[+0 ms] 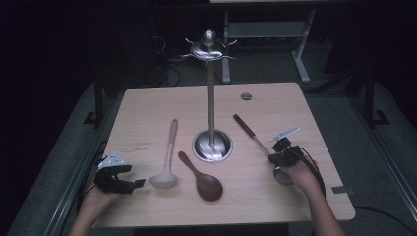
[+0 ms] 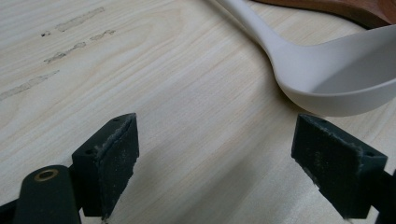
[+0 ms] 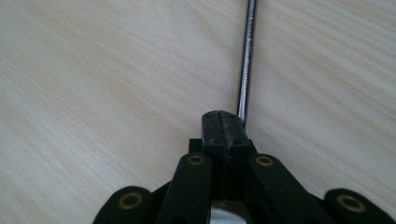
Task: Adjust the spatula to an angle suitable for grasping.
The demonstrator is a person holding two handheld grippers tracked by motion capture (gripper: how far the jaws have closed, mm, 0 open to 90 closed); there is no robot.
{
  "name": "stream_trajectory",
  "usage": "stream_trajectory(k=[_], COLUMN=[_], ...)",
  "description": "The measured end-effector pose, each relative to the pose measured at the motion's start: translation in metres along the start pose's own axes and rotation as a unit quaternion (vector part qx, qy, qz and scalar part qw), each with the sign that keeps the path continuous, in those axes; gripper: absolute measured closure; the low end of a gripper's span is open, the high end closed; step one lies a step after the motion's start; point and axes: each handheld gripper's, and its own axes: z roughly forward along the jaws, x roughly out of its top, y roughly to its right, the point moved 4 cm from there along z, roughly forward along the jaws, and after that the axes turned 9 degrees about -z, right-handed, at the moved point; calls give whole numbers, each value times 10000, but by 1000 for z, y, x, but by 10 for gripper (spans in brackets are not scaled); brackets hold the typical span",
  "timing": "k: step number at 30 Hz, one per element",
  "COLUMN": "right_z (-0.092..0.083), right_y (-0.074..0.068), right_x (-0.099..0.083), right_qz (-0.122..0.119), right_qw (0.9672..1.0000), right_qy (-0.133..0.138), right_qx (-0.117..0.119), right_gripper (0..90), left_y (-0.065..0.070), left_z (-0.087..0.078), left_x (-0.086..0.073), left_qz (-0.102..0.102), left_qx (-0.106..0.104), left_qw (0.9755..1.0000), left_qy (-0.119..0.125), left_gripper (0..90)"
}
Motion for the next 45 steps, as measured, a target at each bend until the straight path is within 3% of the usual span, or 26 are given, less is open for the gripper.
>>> stream_trajectory(k=[5, 11, 18, 27, 45], right_z=[-1, -7, -16, -5, 10], right_y=[7, 7, 9, 14, 36], right_x=[-3, -3, 13, 33, 94], right_qz=[23, 60, 164, 44, -229], right_qw=[10000, 9998, 9992, 9996, 9967], right_qy=[2, 153, 369, 34, -755], right_qx=[-54, 71, 72, 275, 187], right_gripper=[900, 896, 736, 620, 622], left_y=[-1, -1, 0, -2, -3], left_z=[0, 0, -4, -4, -4], left_x=[-1, 1, -1, -1, -2], left_qz=[10, 19, 51, 11, -6], left_qx=[1, -26, 23, 10, -78], left_qw=[10000, 10000, 10000, 10000, 10000], left_qy=[-71, -62, -31, 12, -28], left_gripper=[149, 149, 149, 149, 149])
